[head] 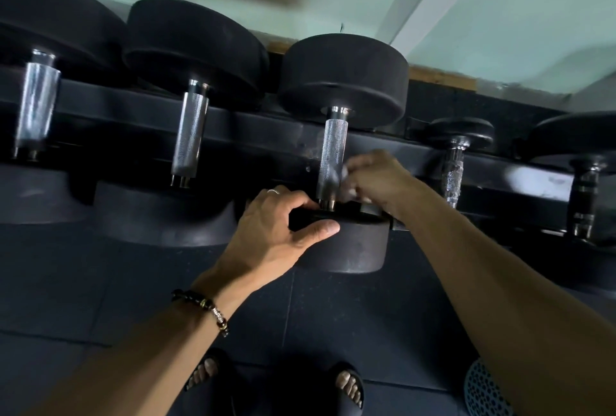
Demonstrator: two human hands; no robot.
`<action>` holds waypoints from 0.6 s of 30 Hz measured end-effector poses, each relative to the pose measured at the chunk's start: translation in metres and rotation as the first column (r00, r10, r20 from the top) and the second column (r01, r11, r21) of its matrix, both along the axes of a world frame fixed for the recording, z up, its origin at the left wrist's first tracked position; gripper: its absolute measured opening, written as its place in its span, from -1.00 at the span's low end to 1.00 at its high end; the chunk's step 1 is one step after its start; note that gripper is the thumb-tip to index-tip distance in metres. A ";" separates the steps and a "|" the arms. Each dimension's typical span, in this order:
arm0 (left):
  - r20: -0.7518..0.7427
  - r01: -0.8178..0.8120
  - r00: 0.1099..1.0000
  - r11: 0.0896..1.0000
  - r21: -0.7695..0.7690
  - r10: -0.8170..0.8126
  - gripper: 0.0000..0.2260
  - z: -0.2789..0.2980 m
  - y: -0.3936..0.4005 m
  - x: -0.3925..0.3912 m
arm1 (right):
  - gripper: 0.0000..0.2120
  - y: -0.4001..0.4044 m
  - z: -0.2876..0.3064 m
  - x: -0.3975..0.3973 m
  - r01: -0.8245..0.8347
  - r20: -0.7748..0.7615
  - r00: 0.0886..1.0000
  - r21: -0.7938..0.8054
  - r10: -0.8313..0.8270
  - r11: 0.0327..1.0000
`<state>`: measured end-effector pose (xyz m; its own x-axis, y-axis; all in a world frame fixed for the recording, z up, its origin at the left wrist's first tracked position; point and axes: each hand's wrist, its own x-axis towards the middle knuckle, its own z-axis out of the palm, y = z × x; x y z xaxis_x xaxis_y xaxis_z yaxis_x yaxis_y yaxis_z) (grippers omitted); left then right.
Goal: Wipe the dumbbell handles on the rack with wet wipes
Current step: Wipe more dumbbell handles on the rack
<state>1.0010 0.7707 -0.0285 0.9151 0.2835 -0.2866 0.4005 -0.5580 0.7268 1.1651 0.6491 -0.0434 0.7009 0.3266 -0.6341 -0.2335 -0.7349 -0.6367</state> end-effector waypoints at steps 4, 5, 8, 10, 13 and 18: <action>0.012 -0.002 1.000 1.000 0.003 0.002 -0.43 -0.001 0.000 0.000 | -0.68 0.029 -0.003 0.030 0.412 -0.068 0.909 0.307 -0.412 0.858; 0.002 -0.002 1.000 1.000 0.003 0.002 -0.43 -0.001 0.000 0.000 | -0.68 0.023 -0.003 0.023 0.382 -0.075 0.923 0.277 -0.377 0.882; -0.005 0.009 1.000 1.000 0.005 -0.008 -0.36 0.000 0.000 -0.001 | -0.67 -0.011 0.008 -0.011 0.078 -0.221 0.974 0.128 -0.049 0.989; -0.009 0.008 1.000 1.000 0.011 -0.008 -0.36 -0.001 0.001 0.000 | -0.68 -0.014 0.009 -0.011 0.029 -0.220 0.976 0.125 -0.001 0.992; -0.019 0.011 1.000 1.000 0.011 -0.011 -0.36 0.001 0.000 0.000 | -0.67 0.015 0.006 0.017 0.359 -0.161 0.932 0.312 -0.324 0.879; -0.029 -0.001 1.000 1.000 0.014 0.001 -0.36 0.001 0.000 -0.001 | -0.71 0.007 -0.002 0.000 0.220 -0.309 0.934 0.100 -0.180 0.970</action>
<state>1.0000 0.7706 -0.0276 0.9064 0.2885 -0.3087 0.4215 -0.5675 0.7073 1.1656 0.6557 -0.0455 0.5472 0.2933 -0.7839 -0.5593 -0.5687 -0.6032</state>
